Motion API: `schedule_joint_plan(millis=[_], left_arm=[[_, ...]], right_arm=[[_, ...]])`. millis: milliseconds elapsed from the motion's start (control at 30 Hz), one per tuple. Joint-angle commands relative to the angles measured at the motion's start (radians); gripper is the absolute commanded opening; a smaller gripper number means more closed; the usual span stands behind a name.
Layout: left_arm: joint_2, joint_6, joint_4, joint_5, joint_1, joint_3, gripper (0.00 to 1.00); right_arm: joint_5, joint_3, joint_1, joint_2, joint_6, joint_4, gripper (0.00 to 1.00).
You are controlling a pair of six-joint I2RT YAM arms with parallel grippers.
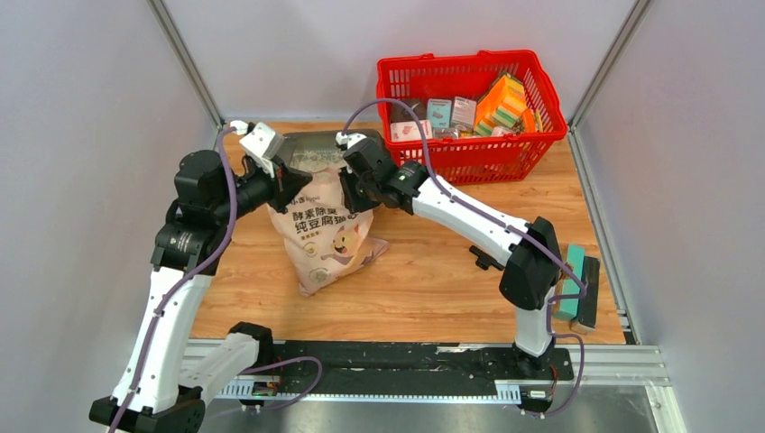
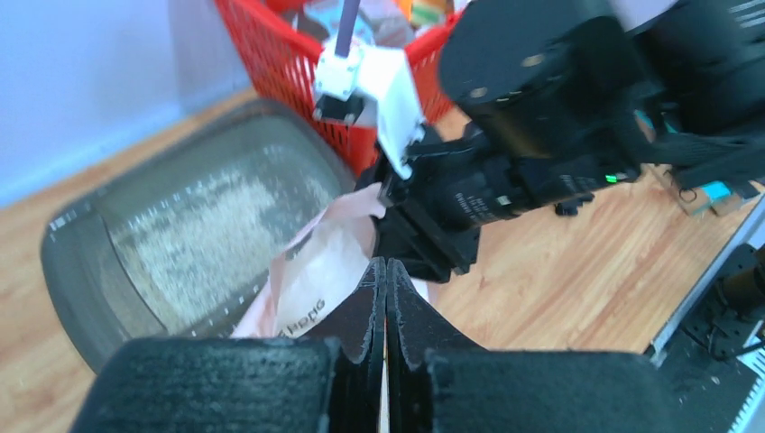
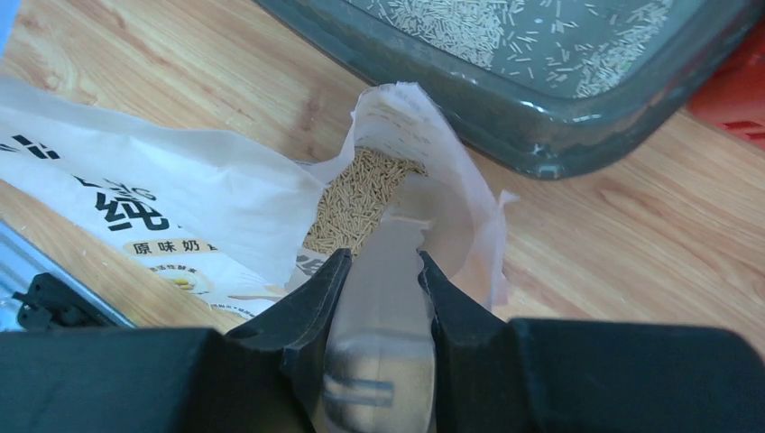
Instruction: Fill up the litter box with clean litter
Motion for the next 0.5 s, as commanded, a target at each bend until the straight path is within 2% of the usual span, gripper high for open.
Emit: schedule_joint_plan(millis=[0, 100, 167, 200, 267, 300, 367, 400, 467], left_arm=[[-0.025, 0.019, 0.145, 0.051, -0.004, 0.044, 0.0], [-0.02, 0.027, 0.14, 0.071, -0.004, 0.055, 0.0], [-0.015, 0.106, 0.098, 0.064, -0.004, 0.081, 0.0], [-0.012, 0.139, 0.075, 0.051, -0.004, 0.09, 0.04], [-0.002, 0.258, -0.011, -0.005, -0.004, 0.109, 0.23], [0.003, 0.3, -0.042, -0.037, -0.002, 0.116, 0.44], [0.027, 0.353, -0.149, -0.099, 0.001, 0.153, 0.57], [0.034, 0.458, -0.195, -0.098, 0.001, 0.158, 0.63], [0.047, 0.536, -0.309, -0.099, 0.002, 0.155, 0.66]], right_arm=[[-0.423, -0.039, -0.051, 0.064, -0.028, -0.064, 0.0], [-0.592, -0.024, -0.091, 0.057, -0.071, -0.08, 0.0], [-0.656, -0.028, -0.133, 0.054, -0.054, -0.08, 0.0], [-0.7, -0.03, -0.15, 0.051, -0.048, -0.066, 0.0], [-0.74, -0.027, -0.216, 0.054, -0.033, -0.04, 0.0], [-0.772, -0.013, -0.245, 0.076, 0.015, -0.022, 0.0], [-0.878, -0.022, -0.331, 0.106, 0.189, 0.04, 0.0], [-0.938, -0.03, -0.342, 0.116, 0.202, 0.086, 0.0], [-0.961, -0.013, -0.361, 0.147, 0.187, 0.1, 0.0]])
